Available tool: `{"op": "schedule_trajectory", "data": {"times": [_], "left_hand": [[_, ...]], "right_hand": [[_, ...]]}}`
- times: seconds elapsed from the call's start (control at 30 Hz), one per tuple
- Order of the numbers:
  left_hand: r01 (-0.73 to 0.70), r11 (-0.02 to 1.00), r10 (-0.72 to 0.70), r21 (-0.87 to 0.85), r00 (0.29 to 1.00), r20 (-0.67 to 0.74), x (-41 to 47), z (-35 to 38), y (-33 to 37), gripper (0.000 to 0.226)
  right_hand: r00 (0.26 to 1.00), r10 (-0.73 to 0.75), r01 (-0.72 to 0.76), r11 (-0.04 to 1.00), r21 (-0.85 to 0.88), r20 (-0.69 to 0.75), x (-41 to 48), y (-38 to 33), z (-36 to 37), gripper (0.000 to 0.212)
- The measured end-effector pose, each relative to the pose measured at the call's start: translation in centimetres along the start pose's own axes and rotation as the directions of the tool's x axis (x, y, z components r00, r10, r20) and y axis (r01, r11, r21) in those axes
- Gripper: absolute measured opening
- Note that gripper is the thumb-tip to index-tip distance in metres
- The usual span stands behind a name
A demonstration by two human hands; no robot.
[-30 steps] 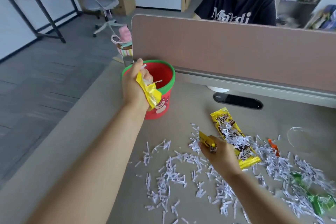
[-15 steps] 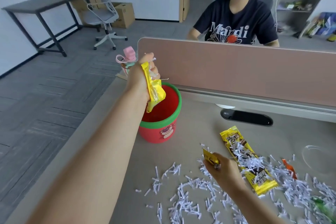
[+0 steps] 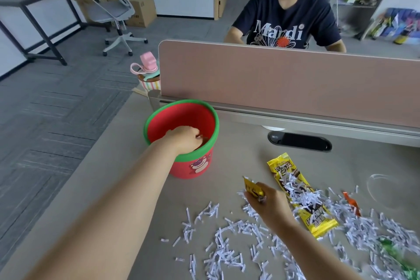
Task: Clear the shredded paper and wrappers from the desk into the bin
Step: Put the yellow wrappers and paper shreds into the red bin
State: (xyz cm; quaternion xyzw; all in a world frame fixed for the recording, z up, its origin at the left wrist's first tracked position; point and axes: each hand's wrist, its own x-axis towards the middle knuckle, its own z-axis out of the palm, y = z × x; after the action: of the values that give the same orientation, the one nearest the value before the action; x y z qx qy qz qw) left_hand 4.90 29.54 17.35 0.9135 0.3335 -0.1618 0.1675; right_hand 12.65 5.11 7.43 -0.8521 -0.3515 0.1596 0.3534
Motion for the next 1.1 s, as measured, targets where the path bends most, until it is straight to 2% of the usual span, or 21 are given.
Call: {"op": "schedule_trajectory", "data": {"times": [0.07, 0.13, 0.17, 0.27, 0.33, 0.4, 0.47, 0.57, 0.7, 0.87, 0.93, 1.0, 1.1], "left_hand": [[0.010, 0.994, 0.000, 0.105, 0.996, -0.094, -0.2, -0.4, -0.2, 0.050], [0.011, 0.995, 0.016, 0.104, 0.968, -0.252, -0.7, -0.8, -0.5, 0.068], [-0.001, 0.996, 0.027, 0.088, 0.955, -0.295, -1.0, -0.7, -0.9, 0.070], [-0.069, 0.993, 0.093, 0.093, 0.952, -0.291, -2.5, 0.3, -2.4, 0.068], [-0.134, 0.987, 0.157, 0.092, 0.933, -0.325, -3.5, 1.1, -3.4, 0.085], [-0.178, 0.980, 0.199, 0.090, 0.875, -0.440, -4.2, 1.8, -4.2, 0.097], [-0.206, 0.975, 0.221, 0.085, 0.830, -0.512, -4.5, 2.2, -4.5, 0.090], [-0.195, 0.979, 0.200, 0.056, 0.884, -0.423, -4.8, 2.9, -4.3, 0.074], [-0.166, 0.972, 0.212, 0.167, 0.925, -0.315, -4.2, 2.4, -4.6, 0.085], [-0.161, 0.954, 0.232, 0.254, 0.932, -0.280, -4.8, 2.7, -4.9, 0.087], [-0.189, 0.959, 0.252, 0.211, 0.910, -0.329, -5.1, 3.1, -5.2, 0.058], [-0.227, 0.933, 0.333, 0.281, 0.841, -0.427, -5.5, 3.9, -5.4, 0.032], [-0.217, 0.884, 0.405, 0.413, 0.798, -0.446, -6.2, 4.9, -6.0, 0.034]], "right_hand": [[1.000, -0.002, 0.002, 1.000, 0.005, -0.007, 0.1, -0.2, 0.0, 0.018], [1.000, -0.016, 0.016, 1.000, 0.022, -0.005, 0.1, -0.7, 0.0, 0.015], [1.000, -0.028, 0.028, 0.999, 0.036, -0.008, 0.1, -0.9, -0.1, 0.014], [0.997, -0.066, 0.069, 0.995, 0.074, -0.046, 0.5, -1.9, -0.6, 0.013], [0.991, -0.102, 0.109, 0.990, 0.085, -0.088, 1.0, -2.9, -1.0, 0.015], [0.984, -0.125, 0.138, 0.986, 0.090, -0.128, 1.8, -4.2, -1.3, 0.019], [0.978, -0.141, 0.157, 0.983, 0.094, -0.156, 2.9, -5.7, -1.5, 0.023], [0.968, -0.161, 0.182, 0.978, 0.098, -0.193, 4.3, -7.4, -1.8, 0.026], [0.958, -0.184, 0.208, 0.974, 0.093, -0.221, 5.1, -8.8, -1.8, 0.026], [0.960, -0.183, 0.219, 0.962, 0.161, -0.210, 5.1, -9.9, -1.5, 0.023], [0.958, -0.188, 0.228, 0.957, 0.178, -0.216, 5.3, -10.9, -1.5, 0.022], [0.951, -0.199, 0.250, 0.945, 0.209, -0.238, 5.6, -12.4, -1.8, 0.023], [0.936, -0.217, 0.302, 0.899, 0.318, -0.277, 6.1, -15.9, -2.3, 0.034]]}}
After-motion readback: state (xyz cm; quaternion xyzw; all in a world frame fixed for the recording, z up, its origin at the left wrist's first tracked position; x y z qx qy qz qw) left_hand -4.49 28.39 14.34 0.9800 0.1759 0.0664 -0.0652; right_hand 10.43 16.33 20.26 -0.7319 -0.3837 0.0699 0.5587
